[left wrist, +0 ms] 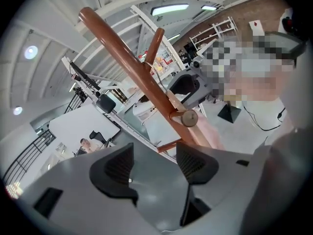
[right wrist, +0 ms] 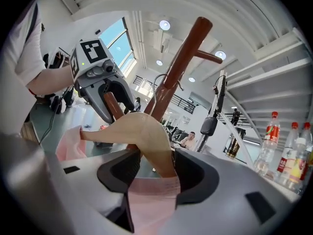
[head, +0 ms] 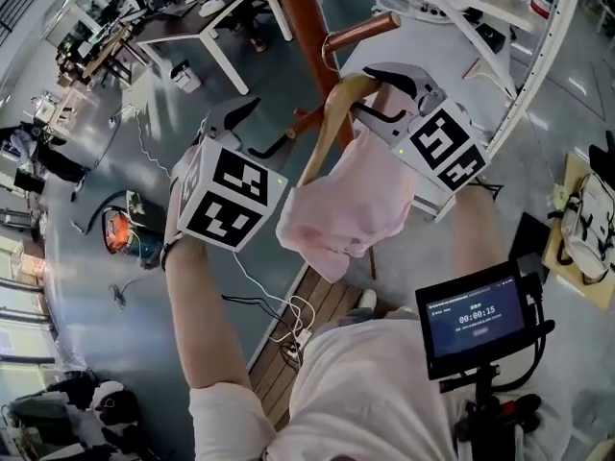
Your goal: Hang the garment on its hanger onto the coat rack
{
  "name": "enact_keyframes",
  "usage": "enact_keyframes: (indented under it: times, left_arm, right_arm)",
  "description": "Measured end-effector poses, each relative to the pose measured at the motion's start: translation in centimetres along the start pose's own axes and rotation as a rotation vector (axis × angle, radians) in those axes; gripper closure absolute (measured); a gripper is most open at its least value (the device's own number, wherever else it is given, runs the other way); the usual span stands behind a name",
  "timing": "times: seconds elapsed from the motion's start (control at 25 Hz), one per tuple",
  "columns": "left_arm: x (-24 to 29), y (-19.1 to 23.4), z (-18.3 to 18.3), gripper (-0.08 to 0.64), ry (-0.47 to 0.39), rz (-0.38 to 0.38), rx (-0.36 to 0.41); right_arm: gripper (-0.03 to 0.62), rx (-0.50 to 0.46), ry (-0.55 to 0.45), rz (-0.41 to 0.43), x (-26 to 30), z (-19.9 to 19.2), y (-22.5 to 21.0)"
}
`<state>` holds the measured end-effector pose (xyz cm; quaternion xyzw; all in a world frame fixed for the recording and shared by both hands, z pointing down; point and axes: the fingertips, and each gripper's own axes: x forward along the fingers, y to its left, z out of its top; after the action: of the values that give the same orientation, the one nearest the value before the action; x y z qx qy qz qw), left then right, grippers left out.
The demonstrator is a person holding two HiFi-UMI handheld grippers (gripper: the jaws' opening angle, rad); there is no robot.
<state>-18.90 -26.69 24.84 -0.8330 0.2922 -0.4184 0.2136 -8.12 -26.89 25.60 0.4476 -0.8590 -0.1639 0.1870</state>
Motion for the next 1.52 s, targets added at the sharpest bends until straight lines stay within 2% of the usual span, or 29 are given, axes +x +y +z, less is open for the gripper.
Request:
enact_keyframes:
  times: [0.2,0.32,0.52,0.6,0.96,1.08,1.32,1.52]
  left_arm:
    - [0.0,0.4,1.7,0.298,-0.129,-0.015,-0.016]
    - [-0.2,0.4,2.8,0.298,-0.183,-0.023,-0.016]
    - [1.2,-0.2,2.8,0.298,-0.205,-0.045,-0.017]
    - [1.8,-0.5,2.8,0.298,-0.213,-0.060,-0.021]
    - [3.3,-1.4,2.4,0.298,-0.198,-0.069,-0.018]
    - [3.6,-1.9,2.2,0.298,-0.198,-0.078,-0.016]
    - [2.8,-1.0,1.9,0.298,-0.209,-0.053,-0.034]
    - [1.1,0.2,2.4,0.298,-0.263,0.013,-0.068]
  right_arm:
    - [0.390,0.014,0.031,-0.018,-0.2,-0.6,-0.1]
    - [0.390,0.020,0.025,0.005,-0.2,-0.4,0.2]
    - [0.388,0.019,0.065,0.076,-0.3,-1.0,0.2]
    - [0.357,0.008,0.089,0.074,-0.3,-1.1,0.0]
    - [0.357,-0.121,0.243,0.193,-1.0,-3.2,-0.4]
    - [0.359,-0.129,0.263,0.217,-1.3,-3.5,-0.6]
    - [0.358,-0.127,0.217,0.209,-3.0,-1.6,-0.6]
    - [0.359,-0.077,0.127,0.120,-6.0,-0.2,-1.2]
